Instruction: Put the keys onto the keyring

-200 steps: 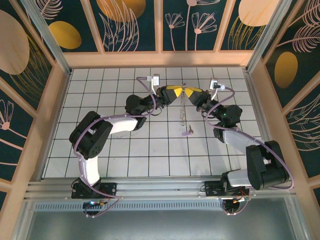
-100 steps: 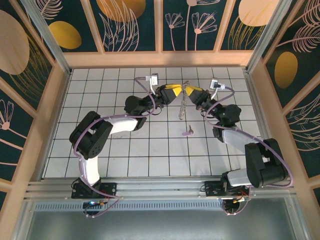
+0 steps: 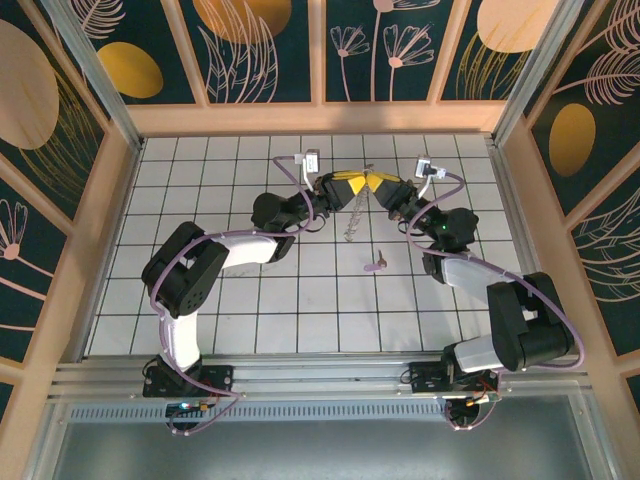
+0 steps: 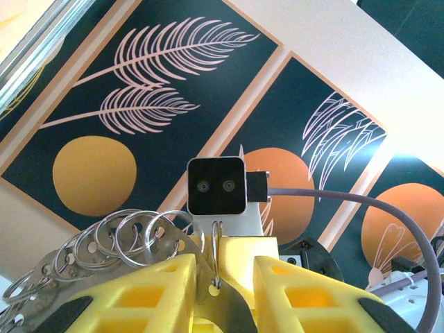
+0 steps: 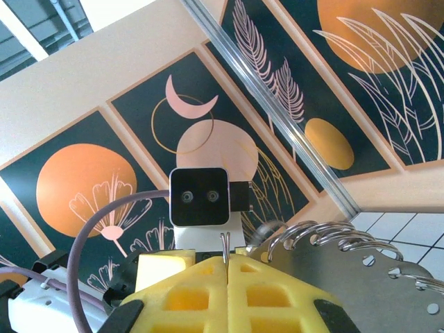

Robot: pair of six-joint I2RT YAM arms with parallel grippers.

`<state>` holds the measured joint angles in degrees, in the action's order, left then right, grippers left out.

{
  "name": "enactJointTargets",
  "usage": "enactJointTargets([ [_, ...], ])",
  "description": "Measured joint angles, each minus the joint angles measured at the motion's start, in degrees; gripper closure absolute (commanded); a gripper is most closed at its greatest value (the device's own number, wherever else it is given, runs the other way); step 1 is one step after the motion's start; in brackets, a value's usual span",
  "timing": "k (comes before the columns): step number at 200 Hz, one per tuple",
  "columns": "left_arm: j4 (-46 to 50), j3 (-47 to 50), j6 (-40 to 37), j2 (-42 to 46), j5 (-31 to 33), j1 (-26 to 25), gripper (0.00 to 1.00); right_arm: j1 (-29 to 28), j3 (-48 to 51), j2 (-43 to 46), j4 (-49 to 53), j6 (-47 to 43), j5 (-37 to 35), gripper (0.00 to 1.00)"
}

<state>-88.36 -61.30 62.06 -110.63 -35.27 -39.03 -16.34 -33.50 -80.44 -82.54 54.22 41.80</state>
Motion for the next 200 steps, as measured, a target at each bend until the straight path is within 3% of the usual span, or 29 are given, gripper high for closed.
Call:
enactJointTargets([
  [44,0.00,-0.13,0.09,-0.04,0.00,0.00,0.77,-0.28,0.00,-0.20,-0.15,0.00,-0.02,1.00],
  [117,-1.05,-0.48,0.66,-0.55,0.48,0.02,0.95,-0.44,-0.02,-0.26,-0.94,-0.02,-0.44,1.00],
  [129,-1.09,-0.48,0.63,-0.55,0.52,0.02,0.93,-0.46,-0.04,-0.26,-0.96,-0.02,-0.48,1.00],
  [160,-1.49,-0.52,0.79,-0.55,0.87,0.00,0.78,-0.72,-0.17,-0.35,-0.85,-0.04,-0.72,1.00],
  [181,-1.53,-0.55,0.72,-0.55,1.01,0.00,0.79,-0.98,-0.20,-0.35,-0.72,-0.04,-0.85,1.00],
  [200,-1.49,-0.66,0.79,-0.59,1.14,0.00,0.87,-1.03,-0.20,-0.35,-0.66,-0.07,-0.85,1.00],
])
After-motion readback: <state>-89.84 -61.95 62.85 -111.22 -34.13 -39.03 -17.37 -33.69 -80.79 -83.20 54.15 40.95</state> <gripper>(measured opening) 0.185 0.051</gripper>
